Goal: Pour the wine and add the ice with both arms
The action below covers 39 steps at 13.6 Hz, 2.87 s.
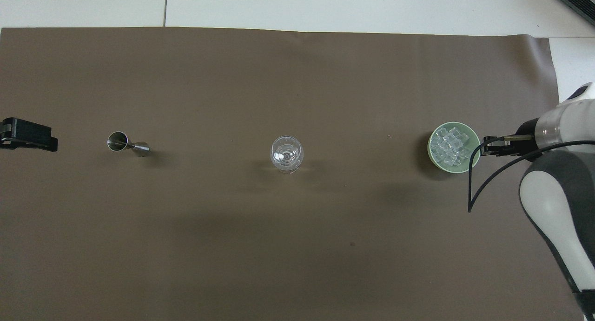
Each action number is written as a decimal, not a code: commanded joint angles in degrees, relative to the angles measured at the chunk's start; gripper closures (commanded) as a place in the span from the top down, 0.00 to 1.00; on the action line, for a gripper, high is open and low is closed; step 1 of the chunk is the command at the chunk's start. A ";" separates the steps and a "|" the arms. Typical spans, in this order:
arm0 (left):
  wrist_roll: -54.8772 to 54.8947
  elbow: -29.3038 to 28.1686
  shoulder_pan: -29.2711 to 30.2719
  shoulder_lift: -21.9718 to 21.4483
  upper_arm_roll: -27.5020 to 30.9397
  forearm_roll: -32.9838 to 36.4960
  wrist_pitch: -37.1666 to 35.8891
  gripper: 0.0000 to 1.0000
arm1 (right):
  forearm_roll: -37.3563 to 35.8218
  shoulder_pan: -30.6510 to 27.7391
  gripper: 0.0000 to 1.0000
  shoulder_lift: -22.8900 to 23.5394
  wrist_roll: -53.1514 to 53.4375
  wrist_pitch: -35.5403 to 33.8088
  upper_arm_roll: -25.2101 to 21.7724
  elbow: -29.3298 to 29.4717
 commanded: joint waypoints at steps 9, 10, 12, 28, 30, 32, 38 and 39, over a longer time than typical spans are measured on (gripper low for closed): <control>0.05 -1.37 0.28 -1.45 -0.21 0.90 -0.50 1.00 | 6.11 -0.23 0.00 -0.14 22.43 -8.78 13.95 9.80; 0.05 -1.37 0.28 -1.45 -0.21 0.90 -0.50 1.00 | 8.98 -0.23 0.00 -0.14 24.54 -7.29 14.66 9.45; 0.05 -1.37 0.28 -1.45 -0.30 0.90 -0.59 1.00 | 13.04 1.86 0.00 0.03 31.47 -1.59 15.63 8.83; 1.28 -1.02 1.33 -1.45 -1.17 0.99 0.12 1.00 | 12.35 17.70 0.00 9.80 49.00 23.93 15.63 4.89; 1.72 -1.10 3.34 -1.45 -3.63 0.99 0.03 1.00 | 12.26 17.88 0.00 9.53 49.00 24.28 15.72 4.26; 1.72 -0.84 3.79 -1.36 -3.90 0.99 0.12 1.00 | 12.26 18.49 0.00 9.62 49.00 24.28 15.64 4.26; 2.42 -1.19 3.88 -1.45 -3.90 1.08 -0.41 1.00 | 12.09 18.67 0.04 10.49 48.91 27.96 15.72 4.78; 2.42 -1.28 4.06 -1.54 -3.90 1.08 -0.41 1.00 | 12.09 18.67 0.05 10.76 48.91 28.76 15.64 4.70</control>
